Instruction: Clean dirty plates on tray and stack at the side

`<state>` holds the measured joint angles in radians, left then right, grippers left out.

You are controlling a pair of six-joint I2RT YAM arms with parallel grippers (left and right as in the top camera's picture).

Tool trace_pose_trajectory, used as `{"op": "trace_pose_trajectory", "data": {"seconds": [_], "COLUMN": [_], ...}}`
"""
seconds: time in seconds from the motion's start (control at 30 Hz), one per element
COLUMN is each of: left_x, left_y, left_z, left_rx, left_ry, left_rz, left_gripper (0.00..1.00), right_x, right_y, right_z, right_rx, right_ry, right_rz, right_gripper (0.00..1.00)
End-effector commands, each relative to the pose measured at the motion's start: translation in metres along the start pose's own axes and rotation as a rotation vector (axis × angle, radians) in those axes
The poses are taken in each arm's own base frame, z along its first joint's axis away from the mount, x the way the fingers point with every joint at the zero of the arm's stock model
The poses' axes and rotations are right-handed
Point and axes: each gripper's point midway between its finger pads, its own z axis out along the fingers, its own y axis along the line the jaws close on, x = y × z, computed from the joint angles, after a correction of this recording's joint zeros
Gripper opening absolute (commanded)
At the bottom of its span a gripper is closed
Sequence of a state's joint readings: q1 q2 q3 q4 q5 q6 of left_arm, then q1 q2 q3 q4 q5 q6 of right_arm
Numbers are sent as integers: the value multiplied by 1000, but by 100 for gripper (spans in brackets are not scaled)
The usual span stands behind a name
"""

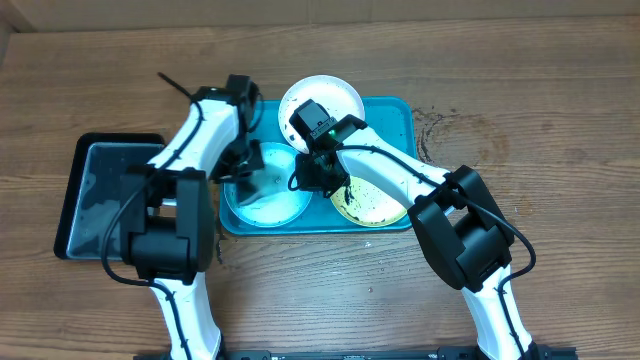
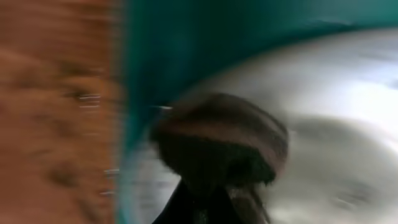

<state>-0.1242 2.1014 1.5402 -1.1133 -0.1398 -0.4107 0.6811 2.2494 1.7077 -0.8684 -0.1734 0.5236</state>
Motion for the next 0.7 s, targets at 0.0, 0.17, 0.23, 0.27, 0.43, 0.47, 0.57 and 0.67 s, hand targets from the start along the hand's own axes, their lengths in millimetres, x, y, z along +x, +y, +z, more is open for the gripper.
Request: {"op": "trace_pose_trajectory", "data": {"seconds": [0.0,0.17,0.23,0.27,0.43,0.47,0.57,0.67], "left_x": [-15,-12,-9,-9,-16,-19,-30,-38], "left_y": [53,50,40,35,0,-8,-17,9], "left_z": [-2,-1,-2,-4,-41,-55,-102,-136], "left_rx": [-195,-157,-98,-69,187,268,452,477], "left_ry": [-56,-29,-7,3,25,15,-59,-159], "left_rz": [-114,-124,-126,-126,-117,-97,-60,-108], "left_gripper": [4,4,4,4,4,4,4,4], "right_x": [4,4,5,4,-1,-3,-10,-18], "right_y": [-16,-16,-14,-13,1,4,13,22], "right_z": [12,12,12,11,-4,-10,-27,-46], "right_rx": [63,62,55,48,2,-3,-24,-47], "right_ry": [18,18,21,22,9,1,-29,-69], "right_rz": [4,4,5,4,-4,-6,-25,-73], "right_gripper": [6,4,4,4,4,4,4,4]}}
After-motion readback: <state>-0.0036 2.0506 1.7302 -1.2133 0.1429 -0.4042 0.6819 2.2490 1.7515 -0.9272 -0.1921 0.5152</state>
